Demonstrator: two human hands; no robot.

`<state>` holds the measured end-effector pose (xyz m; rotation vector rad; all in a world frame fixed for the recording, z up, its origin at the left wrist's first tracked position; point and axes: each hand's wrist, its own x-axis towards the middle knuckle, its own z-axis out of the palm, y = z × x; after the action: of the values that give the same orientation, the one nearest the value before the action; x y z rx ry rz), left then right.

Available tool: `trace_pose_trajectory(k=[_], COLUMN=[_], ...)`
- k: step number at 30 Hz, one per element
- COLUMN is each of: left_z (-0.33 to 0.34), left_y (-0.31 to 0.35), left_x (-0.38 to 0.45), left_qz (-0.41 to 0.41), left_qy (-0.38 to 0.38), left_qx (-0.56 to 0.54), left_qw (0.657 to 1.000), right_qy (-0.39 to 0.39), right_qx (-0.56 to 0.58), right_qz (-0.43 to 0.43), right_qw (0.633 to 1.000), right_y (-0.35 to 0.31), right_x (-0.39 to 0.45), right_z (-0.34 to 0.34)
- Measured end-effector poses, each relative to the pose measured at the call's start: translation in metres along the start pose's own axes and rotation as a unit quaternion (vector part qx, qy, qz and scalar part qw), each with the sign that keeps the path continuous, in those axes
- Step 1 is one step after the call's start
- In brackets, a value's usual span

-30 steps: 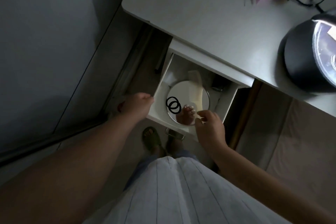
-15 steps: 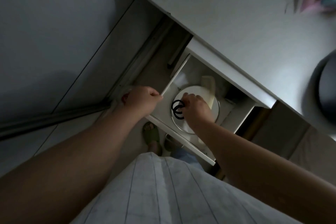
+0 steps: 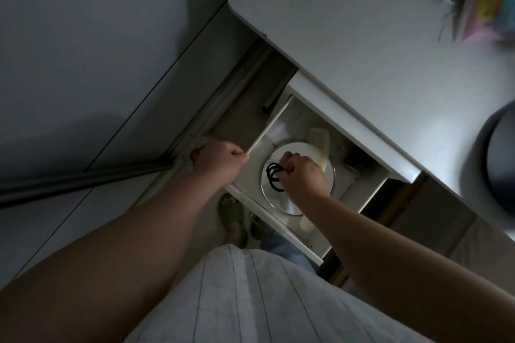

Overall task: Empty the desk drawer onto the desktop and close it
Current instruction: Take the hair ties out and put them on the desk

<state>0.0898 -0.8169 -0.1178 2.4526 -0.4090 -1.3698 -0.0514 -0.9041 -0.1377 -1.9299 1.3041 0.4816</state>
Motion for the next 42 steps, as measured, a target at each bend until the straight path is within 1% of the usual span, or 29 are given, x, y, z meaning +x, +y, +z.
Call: trace_pose_trajectory(k=[4, 8, 11, 14, 16, 18, 20, 25, 32, 35, 37, 39, 42], left_z=[0.000, -0.008, -0.011, -0.011, -0.010, -0.019, -0.016, -0.011, -0.008, -0.008, -0.008, -0.008, -0.008], left_y=[0.009, 0.027, 0.038, 0.039, 0.039, 0.026, 0.027, 0.037, 0.038, 0.035, 0.035, 0.036, 0.036], left_x=[-0.006, -0.009, -0.009, -0.010, -0.010, -0.005, -0.005, -0.007, -0.010, -0.011, -0.011, -0.013, -0.013], left_qz=[-0.013, 0.003, 0.014, 0.005, 0.002, -0.024, -0.018, -0.016, -0.012, -0.013, -0.013, -0.011, -0.010], left_qy=[0.005, -0.006, -0.031, -0.028, -0.021, 0.002, 0.005, 0.010, -0.009, -0.007, -0.010, -0.012, -0.007], left_qx=[0.033, 0.027, 0.027, -0.009, -0.020, -0.054, -0.058, -0.066, -0.062, -0.054, -0.056, -0.055, -0.053], left_qw=[0.999, 1.000, 0.999, 1.000, 1.000, 0.998, 0.998, 0.998, 0.998, 0.998, 0.998, 0.998, 0.999], right_qy=[0.036, 0.084, 0.133, 0.175, 0.184, 0.162, 0.174, 0.192, 0.197, 0.214, 0.226, 0.219, 0.208], right_qx=[0.074, 0.135, 0.128, 0.110, 0.094, 0.072, 0.069, 0.055, 0.066, 0.081, 0.034, -0.023, -0.076], right_qz=[0.021, 0.000, -0.007, -0.013, -0.019, -0.042, -0.038, -0.030, -0.015, -0.059, -0.119, -0.167, -0.182], right_qw=[0.996, 0.987, 0.983, 0.978, 0.978, 0.983, 0.982, 0.979, 0.978, 0.972, 0.966, 0.961, 0.958], right_y=[-0.009, -0.023, -0.037, -0.050, -0.059, -0.088, -0.094, -0.088, -0.077, -0.071, -0.066, -0.061, -0.058], right_x=[-0.008, 0.000, 0.019, 0.045, 0.061, 0.085, 0.091, 0.099, 0.103, 0.093, 0.084, 0.078, 0.082], right_z=[-0.039, -0.086, -0.120, -0.148, -0.161, -0.158, -0.165, -0.180, -0.183, -0.175, -0.166, -0.159, -0.156])
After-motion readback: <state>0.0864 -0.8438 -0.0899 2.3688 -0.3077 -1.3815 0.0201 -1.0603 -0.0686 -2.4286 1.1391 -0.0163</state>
